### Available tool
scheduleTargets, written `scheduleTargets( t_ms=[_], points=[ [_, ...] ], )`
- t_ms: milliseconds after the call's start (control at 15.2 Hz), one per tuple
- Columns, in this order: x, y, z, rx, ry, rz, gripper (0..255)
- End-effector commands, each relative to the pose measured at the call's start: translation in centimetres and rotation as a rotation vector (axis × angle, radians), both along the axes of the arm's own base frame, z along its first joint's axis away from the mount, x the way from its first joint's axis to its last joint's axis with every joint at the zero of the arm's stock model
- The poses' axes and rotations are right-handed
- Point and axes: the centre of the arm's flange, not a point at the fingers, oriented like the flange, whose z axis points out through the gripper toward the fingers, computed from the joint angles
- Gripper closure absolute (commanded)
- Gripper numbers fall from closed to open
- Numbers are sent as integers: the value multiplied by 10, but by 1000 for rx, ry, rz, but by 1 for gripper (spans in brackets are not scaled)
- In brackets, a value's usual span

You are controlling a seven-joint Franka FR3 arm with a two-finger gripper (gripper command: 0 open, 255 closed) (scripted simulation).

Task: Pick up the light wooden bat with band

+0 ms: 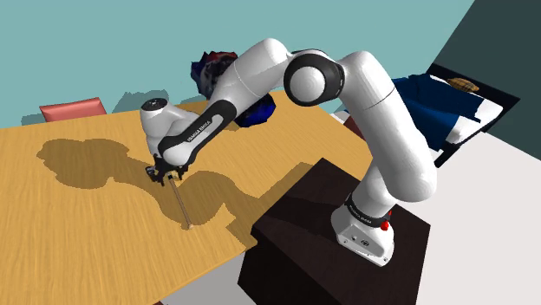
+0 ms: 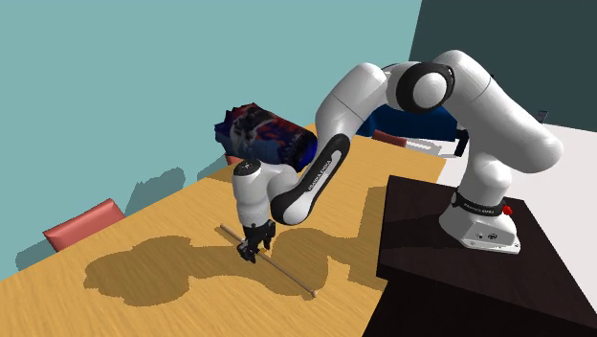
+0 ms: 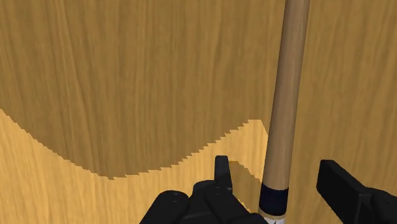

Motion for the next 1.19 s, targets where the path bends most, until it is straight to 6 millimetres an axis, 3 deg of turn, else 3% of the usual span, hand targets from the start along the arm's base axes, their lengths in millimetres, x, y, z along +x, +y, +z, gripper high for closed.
scheduleTargets(
  t_ms=[0, 528, 1122],
  points=[
    [0, 0, -1, 0, 0, 0, 255],
    [0, 0, -1, 0, 0, 0, 255],
    [0, 0, 47, 0, 0, 0, 255]
  ],
)
